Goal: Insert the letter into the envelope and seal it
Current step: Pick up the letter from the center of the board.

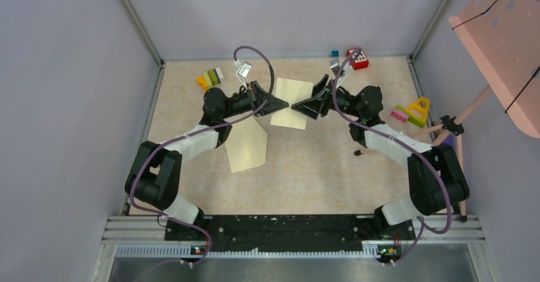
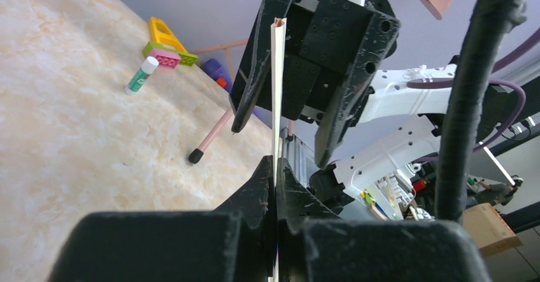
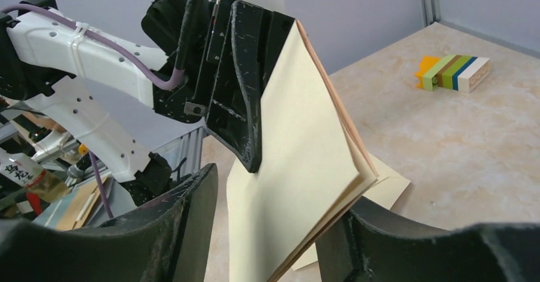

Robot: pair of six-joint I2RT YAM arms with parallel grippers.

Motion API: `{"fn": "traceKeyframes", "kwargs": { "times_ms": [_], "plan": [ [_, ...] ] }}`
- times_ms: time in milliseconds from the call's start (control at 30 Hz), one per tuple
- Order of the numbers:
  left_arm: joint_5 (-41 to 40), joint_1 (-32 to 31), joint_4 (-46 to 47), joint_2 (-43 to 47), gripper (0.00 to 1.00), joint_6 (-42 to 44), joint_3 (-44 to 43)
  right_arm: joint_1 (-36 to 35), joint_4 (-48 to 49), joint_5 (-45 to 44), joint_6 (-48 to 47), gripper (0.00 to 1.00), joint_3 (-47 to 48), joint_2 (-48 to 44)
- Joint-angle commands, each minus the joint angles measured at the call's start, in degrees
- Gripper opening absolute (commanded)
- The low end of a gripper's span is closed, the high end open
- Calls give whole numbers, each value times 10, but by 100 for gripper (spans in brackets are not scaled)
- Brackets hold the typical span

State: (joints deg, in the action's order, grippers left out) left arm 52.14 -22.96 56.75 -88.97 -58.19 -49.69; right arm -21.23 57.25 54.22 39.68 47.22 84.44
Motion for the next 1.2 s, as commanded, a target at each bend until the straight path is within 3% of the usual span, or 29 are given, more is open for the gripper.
{"fn": "traceKeyframes", "kwargs": {
  "times_ms": [0,200,267,400,500,733,867,1167],
  "plan": [
    [18,-4,66,20,0,-15,4,8,22,0,-9,47,-9,-12],
    [23,-8,68,19,8,-18,2,20,88,29,60,12,-10,-1],
    [24,-8,68,18,15,-20,0,22,106,35,78,0,-9,2],
    [28,-4,58,21,42,-27,-12,30,112,49,85,0,-6,0],
    [40,4,70,28,47,-32,-19,41,111,69,79,0,-8,-10],
    [79,14,100,35,46,-23,-31,51,48,147,-2,0,-15,-35],
    [92,13,105,33,44,-14,-45,50,48,164,-3,0,-23,-37],
    [100,13,79,40,25,9,-57,51,26,165,-16,0,-23,-41]
  ]
}}
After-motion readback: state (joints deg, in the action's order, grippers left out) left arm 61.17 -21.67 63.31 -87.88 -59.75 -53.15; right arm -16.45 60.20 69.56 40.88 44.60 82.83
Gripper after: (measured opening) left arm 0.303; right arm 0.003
